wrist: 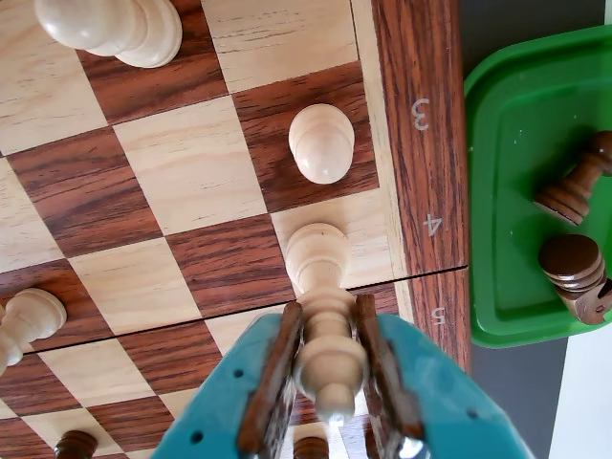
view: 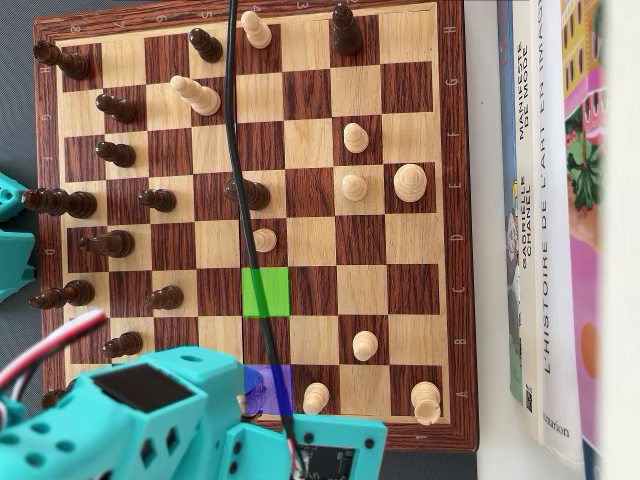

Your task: Play chess

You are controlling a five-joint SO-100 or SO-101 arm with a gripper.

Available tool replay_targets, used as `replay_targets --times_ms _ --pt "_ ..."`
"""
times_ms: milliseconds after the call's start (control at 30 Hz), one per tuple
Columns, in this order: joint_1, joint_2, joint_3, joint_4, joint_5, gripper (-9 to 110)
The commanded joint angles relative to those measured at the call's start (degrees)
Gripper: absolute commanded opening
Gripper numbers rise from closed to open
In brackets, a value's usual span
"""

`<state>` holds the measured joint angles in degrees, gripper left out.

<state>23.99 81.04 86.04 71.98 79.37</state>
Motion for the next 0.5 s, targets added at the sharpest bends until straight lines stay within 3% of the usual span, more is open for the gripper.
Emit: replay_targets --times_ms 0,467 --pt "0.44 0.53 -2.29 -0.62 -0.44 7" --pt "-0.26 4.48 -1.58 -0.09 -0.44 7"
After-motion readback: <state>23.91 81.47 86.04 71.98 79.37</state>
